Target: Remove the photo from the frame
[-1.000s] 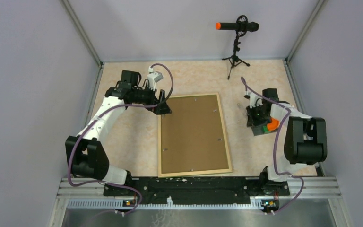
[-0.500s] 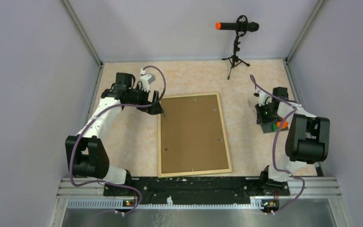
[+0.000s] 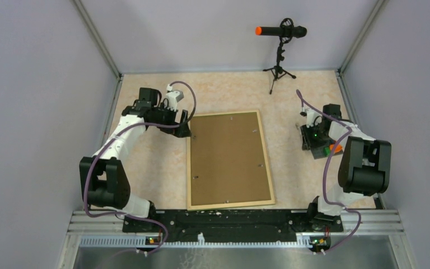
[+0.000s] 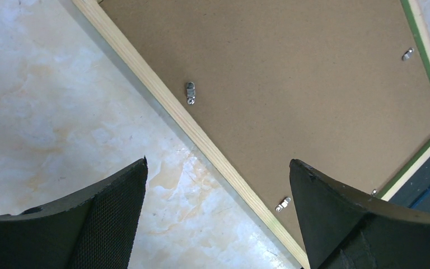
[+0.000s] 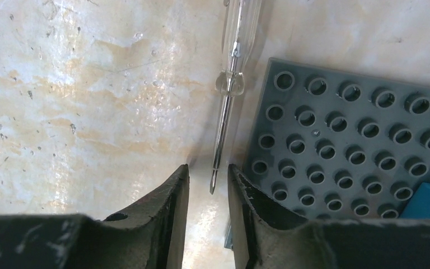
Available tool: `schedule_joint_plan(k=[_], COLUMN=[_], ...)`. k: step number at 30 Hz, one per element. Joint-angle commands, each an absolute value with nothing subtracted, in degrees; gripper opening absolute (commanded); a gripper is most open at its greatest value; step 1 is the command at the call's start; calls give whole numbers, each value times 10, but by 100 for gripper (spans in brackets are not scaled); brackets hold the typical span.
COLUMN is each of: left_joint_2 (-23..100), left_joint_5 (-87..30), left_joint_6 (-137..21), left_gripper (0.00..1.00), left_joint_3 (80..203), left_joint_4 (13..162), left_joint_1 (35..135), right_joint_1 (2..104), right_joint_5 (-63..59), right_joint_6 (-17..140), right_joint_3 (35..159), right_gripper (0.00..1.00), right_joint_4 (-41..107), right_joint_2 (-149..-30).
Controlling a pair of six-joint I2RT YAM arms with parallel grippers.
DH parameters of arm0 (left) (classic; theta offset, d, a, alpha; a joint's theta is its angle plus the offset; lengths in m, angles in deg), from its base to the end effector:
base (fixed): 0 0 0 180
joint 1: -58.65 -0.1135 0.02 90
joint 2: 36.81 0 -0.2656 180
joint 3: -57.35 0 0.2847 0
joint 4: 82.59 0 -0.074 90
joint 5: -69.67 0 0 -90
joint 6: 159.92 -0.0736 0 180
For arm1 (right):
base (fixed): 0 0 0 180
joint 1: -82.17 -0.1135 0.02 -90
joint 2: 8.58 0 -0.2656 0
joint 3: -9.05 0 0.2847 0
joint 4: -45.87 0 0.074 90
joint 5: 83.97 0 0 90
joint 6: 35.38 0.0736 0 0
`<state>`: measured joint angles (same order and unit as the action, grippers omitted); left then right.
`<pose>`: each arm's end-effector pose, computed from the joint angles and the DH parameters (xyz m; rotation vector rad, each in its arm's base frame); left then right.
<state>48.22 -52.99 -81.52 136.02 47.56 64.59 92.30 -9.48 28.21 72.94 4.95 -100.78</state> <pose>0.3495 -0.0763 0.2336 0.5884 2.3856 -0.6795 0.3305 -0.0391 0.1084 -0.4504 2.6713 0.1946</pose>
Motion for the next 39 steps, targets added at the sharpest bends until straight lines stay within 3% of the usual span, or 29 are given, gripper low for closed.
schedule_joint_plan(k=[1, 6, 8, 12, 21, 32, 39], left_joint_2=[487, 484, 485, 486, 513, 544, 582], left_joint_5=[-495, -473, -464, -462, -493, -506, -525], left_joint_6=[-832, -843, -852, -884, -915, -901, -886], left_gripper=[99, 99, 99, 99, 91, 86, 76], left_joint_3=[1347, 1337, 1332, 1312, 1251, 1246, 1253], left_joint_4=[482, 479, 477, 477, 491, 510, 524], left_joint_1=[640, 637, 637, 638, 638, 639, 638], right_joint_1=[923, 922, 921, 911, 804, 736, 703], right_joint_5=[-78, -95, -104, -128, -169, -244, -262], right_joint_6=[282, 291, 296, 300, 346, 397, 418], right_joint_3=[713, 738, 750, 776, 798, 775, 759], right_gripper=[35, 49, 59, 67, 74, 75, 75], right_joint_4=[5, -14, -19, -29, -21, 16, 44], right_joint_2=[-1002, -977, -962, -933, -882, -934, -973])
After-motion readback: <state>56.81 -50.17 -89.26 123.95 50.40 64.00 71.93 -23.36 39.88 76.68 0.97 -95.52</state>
